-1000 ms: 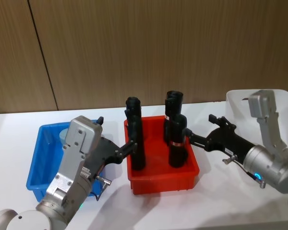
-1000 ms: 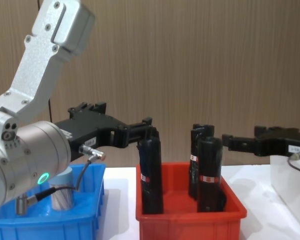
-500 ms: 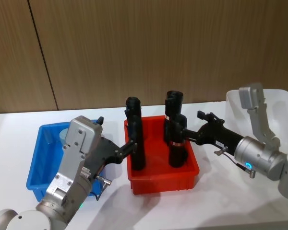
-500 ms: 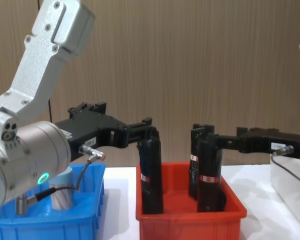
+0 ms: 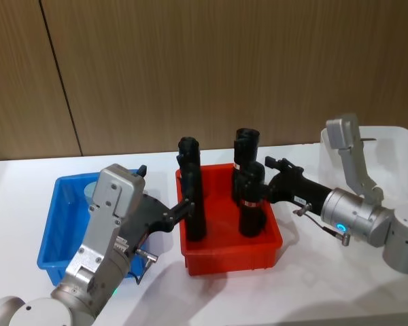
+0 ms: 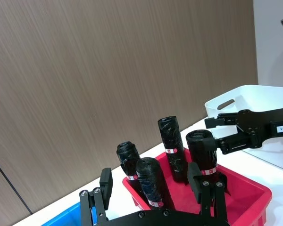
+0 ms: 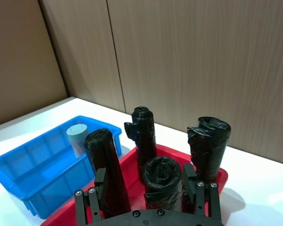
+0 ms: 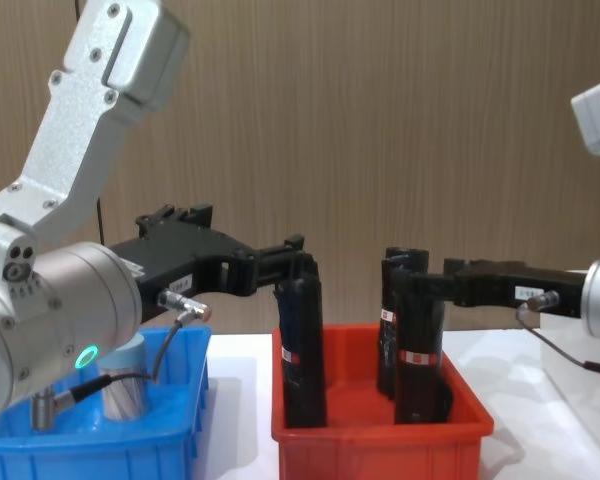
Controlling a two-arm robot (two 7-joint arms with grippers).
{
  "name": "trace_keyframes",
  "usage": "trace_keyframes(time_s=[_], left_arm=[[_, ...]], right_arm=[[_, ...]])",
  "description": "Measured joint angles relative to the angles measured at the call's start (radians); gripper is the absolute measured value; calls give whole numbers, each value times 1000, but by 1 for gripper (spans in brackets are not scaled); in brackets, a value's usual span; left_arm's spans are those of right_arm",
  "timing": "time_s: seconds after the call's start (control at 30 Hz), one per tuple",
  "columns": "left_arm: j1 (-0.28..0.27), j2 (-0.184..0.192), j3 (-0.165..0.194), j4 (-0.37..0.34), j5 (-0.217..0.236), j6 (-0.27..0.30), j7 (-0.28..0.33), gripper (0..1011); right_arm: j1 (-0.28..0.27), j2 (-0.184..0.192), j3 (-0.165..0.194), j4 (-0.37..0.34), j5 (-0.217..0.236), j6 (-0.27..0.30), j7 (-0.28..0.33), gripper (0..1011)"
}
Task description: Pick the cotton swabs from the blue box and place them into the white box.
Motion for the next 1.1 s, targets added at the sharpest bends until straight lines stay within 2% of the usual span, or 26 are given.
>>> trace_keyframes(time_s=[0.6,1.1], left_arm=[[0,0,0,0,0,0,0,1004],[0,0,0,0,0,0,0,1004]], right_arm=[[83,-25,-12,140,1,-49,48,1002],[105,-26,-6,174,5,-74,52,1002]])
